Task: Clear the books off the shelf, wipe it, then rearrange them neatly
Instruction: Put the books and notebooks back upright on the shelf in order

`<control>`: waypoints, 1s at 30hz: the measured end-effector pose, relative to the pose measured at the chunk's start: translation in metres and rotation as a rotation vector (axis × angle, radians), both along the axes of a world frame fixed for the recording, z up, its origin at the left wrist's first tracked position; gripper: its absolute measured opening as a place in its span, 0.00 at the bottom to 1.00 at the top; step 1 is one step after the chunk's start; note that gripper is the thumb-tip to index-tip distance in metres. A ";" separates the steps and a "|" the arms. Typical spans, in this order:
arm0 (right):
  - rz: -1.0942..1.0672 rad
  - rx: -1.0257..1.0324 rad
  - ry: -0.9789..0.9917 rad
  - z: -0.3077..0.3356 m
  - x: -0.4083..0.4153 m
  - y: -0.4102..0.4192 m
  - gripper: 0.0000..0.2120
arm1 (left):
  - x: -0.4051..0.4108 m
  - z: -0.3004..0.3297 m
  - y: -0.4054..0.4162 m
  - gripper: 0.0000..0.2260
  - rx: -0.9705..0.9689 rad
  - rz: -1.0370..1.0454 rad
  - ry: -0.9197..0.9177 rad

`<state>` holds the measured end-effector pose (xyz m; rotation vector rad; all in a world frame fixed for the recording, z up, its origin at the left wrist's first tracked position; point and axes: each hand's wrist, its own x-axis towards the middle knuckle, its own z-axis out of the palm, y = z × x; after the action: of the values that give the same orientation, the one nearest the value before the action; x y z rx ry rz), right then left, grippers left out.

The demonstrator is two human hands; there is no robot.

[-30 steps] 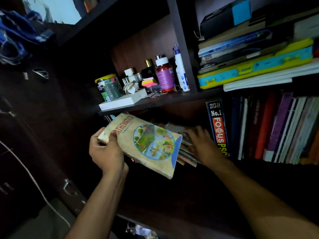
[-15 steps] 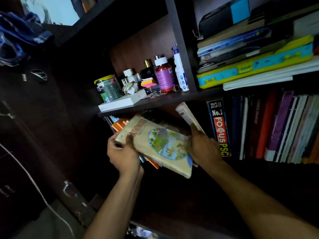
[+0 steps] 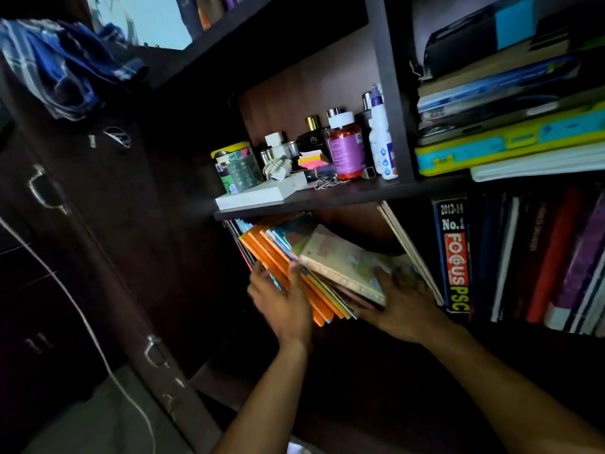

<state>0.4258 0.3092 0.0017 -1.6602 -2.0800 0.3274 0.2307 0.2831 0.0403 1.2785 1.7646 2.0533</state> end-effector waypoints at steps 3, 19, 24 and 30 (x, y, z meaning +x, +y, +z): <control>-0.042 0.143 -0.018 -0.005 0.002 0.003 0.61 | -0.021 -0.031 -0.001 0.36 -0.106 -0.155 -0.154; 0.009 0.046 0.635 -0.005 -0.127 0.017 0.45 | -0.036 -0.049 0.041 0.13 0.079 -0.105 0.163; 0.119 -0.058 0.788 -0.005 -0.146 0.028 0.45 | -0.042 -0.046 0.048 0.26 0.056 -0.022 0.194; 0.419 -0.174 0.624 -0.005 -0.079 0.049 0.48 | -0.030 -0.034 0.032 0.32 0.131 -0.047 0.359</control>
<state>0.3473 0.3582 -0.0035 -0.9952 -1.9113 1.0395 0.2005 0.3151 0.0059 1.8050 1.7323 2.0431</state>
